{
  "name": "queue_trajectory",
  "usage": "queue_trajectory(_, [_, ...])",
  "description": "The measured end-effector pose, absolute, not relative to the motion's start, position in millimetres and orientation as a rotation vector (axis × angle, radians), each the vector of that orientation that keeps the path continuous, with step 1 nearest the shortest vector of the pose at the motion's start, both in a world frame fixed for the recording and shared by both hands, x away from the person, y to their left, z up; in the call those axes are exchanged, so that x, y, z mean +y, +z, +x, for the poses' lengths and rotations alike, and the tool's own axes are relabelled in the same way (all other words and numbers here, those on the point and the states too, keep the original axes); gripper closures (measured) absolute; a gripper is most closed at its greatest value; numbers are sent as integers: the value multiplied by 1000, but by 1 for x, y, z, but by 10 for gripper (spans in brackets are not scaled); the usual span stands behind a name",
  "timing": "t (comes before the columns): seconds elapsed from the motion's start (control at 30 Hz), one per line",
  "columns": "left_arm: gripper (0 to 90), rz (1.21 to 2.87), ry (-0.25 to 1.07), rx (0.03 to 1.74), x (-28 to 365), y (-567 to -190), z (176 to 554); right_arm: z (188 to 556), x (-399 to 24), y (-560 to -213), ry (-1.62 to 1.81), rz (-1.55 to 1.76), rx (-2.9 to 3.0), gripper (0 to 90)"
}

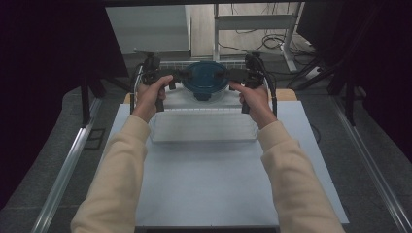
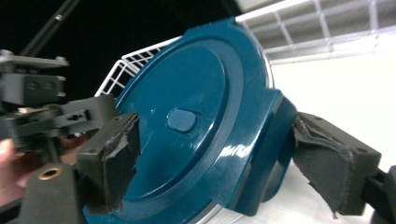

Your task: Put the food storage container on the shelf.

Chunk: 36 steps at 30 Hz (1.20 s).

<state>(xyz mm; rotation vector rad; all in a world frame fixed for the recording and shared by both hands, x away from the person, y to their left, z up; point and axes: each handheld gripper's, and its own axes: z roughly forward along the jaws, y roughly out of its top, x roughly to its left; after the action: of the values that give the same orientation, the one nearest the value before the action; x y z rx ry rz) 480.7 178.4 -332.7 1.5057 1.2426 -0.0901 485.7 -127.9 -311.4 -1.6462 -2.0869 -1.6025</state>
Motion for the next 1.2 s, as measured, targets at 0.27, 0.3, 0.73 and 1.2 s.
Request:
queue_trajectory(0.27, [196, 1598, 32, 1167, 180, -310, 448, 463, -140, -297, -1640, -1580, -2329, 139])
queue_trajectory(0.3, [196, 1598, 32, 1167, 180, -310, 448, 463, -140, -297, -1640, -1580, -2329, 139])
queue_trajectory(0.73, [208, 1678, 146, 1002, 187, -323, 373, 415, -172, -315, -1721, -1365, -2480, 196])
queue_trajectory(1.2, [204, 1748, 156, 987, 200, -404, 292, 331, -230, -374, -1792, -1242, -2641, 225])
